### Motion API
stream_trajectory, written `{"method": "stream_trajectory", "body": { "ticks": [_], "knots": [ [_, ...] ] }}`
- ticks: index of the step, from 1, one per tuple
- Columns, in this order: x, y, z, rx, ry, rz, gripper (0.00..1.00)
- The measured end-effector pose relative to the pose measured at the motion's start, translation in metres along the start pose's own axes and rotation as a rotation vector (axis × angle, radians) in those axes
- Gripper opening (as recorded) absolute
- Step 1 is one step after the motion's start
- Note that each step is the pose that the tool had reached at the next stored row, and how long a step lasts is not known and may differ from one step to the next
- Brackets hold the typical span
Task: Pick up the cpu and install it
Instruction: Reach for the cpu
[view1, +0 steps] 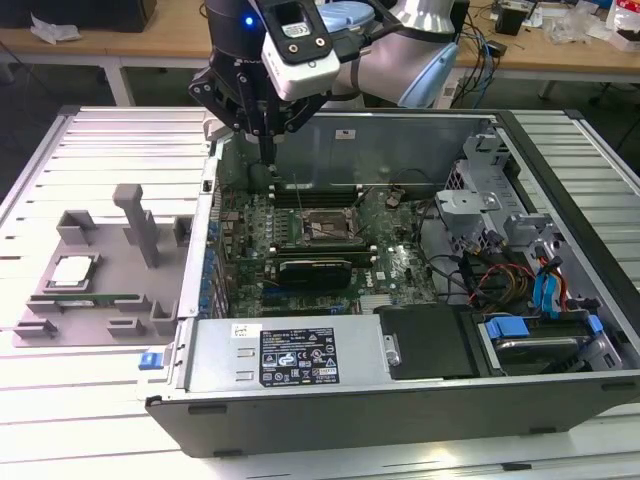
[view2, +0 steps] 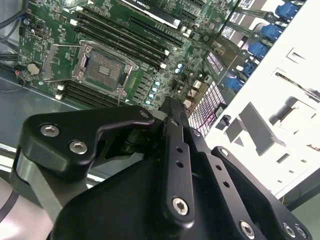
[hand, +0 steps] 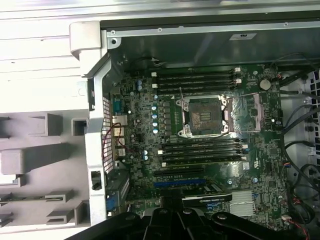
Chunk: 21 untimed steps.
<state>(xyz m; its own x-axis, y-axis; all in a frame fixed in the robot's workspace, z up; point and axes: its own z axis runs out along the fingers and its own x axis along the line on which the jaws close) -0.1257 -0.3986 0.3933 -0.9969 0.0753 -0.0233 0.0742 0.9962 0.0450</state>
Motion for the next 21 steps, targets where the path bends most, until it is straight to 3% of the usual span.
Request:
{"method": "stream_trajectory", "body": {
  "ticks": [14, 21],
  "knots": [
    [0.0054, -0.0002, -0.0001, -0.0001, 0.0000, 0.000, 0.11],
    [0.0126, -0.0005, -0.0003, -0.0001, -0.0001, 0.000, 0.11]
  ]
}}
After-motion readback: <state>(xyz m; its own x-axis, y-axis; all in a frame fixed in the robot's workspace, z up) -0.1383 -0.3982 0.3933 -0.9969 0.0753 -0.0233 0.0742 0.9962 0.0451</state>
